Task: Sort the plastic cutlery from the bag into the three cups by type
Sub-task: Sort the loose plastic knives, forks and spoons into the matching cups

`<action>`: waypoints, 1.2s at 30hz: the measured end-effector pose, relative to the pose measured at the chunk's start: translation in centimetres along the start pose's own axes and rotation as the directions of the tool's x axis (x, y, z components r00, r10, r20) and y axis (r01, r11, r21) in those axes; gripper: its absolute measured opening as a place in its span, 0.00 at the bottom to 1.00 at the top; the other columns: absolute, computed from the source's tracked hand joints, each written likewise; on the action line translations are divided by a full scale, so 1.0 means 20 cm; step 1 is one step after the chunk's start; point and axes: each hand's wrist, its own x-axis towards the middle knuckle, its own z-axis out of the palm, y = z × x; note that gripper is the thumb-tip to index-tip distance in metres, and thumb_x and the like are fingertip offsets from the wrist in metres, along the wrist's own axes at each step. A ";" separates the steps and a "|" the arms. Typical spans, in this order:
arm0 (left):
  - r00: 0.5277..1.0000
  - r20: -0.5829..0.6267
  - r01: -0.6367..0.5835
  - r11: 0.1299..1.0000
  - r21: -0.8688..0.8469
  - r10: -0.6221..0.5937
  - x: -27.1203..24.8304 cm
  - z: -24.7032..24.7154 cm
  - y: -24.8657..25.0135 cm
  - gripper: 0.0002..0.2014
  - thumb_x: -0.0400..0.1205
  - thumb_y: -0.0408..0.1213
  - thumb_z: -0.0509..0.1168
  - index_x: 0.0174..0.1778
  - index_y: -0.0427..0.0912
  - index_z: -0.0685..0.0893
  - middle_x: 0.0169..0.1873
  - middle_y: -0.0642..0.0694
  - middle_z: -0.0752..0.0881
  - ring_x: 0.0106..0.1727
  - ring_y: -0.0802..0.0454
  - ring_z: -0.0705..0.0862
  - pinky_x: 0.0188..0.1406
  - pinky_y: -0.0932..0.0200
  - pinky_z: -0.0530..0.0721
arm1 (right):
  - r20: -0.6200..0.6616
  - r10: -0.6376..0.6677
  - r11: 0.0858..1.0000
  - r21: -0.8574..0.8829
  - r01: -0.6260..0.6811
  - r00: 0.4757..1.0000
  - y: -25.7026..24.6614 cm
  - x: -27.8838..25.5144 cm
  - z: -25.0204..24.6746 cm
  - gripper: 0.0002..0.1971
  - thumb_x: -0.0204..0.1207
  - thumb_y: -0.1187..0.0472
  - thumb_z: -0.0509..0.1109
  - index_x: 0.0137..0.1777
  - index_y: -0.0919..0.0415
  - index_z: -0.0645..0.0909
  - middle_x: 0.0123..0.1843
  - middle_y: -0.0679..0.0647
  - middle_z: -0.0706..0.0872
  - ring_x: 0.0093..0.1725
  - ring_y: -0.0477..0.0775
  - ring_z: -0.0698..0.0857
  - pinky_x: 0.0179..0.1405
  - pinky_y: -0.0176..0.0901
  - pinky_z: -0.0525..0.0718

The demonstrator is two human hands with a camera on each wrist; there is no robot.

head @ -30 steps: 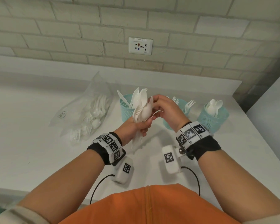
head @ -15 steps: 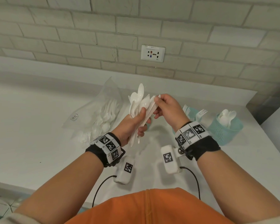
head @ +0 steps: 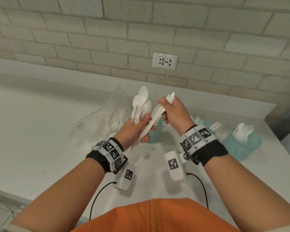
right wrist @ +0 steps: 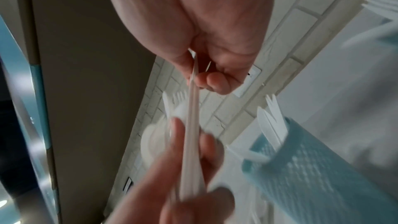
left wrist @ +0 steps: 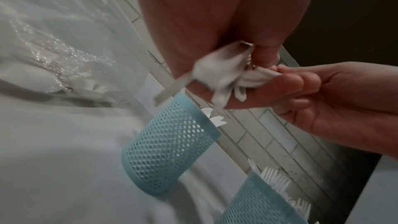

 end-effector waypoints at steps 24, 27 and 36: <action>0.991 0.107 0.090 0.993 -0.081 -0.081 0.03 -0.05 0.05 0.15 0.79 0.57 0.58 0.41 0.48 0.78 0.23 0.51 0.61 0.19 0.60 0.59 0.13 0.71 0.57 | 0.042 -0.238 0.969 -0.064 0.240 0.970 -0.13 0.04 0.04 0.14 0.76 0.57 0.70 0.61 0.47 0.80 0.53 0.50 0.76 0.42 0.37 0.75 0.50 0.29 0.75; 0.987 0.114 0.117 0.992 -0.052 -0.110 0.03 -0.03 0.04 0.17 0.78 0.59 0.58 0.44 0.48 0.77 0.24 0.51 0.61 0.20 0.60 0.58 0.14 0.71 0.57 | 0.020 -0.230 0.970 -0.075 0.231 0.973 -0.11 0.04 0.05 0.12 0.73 0.55 0.74 0.56 0.47 0.81 0.55 0.53 0.75 0.47 0.42 0.77 0.54 0.37 0.79; 0.978 0.135 0.177 0.976 -0.123 -0.160 0.05 0.01 0.03 0.30 0.78 0.68 0.48 0.51 0.48 0.82 0.25 0.50 0.62 0.19 0.61 0.57 0.12 0.72 0.57 | 0.097 -0.104 0.991 0.097 0.094 0.990 -0.08 -0.02 -0.01 0.25 0.70 0.69 0.75 0.64 0.50 0.73 0.46 0.64 0.84 0.33 0.52 0.85 0.32 0.33 0.84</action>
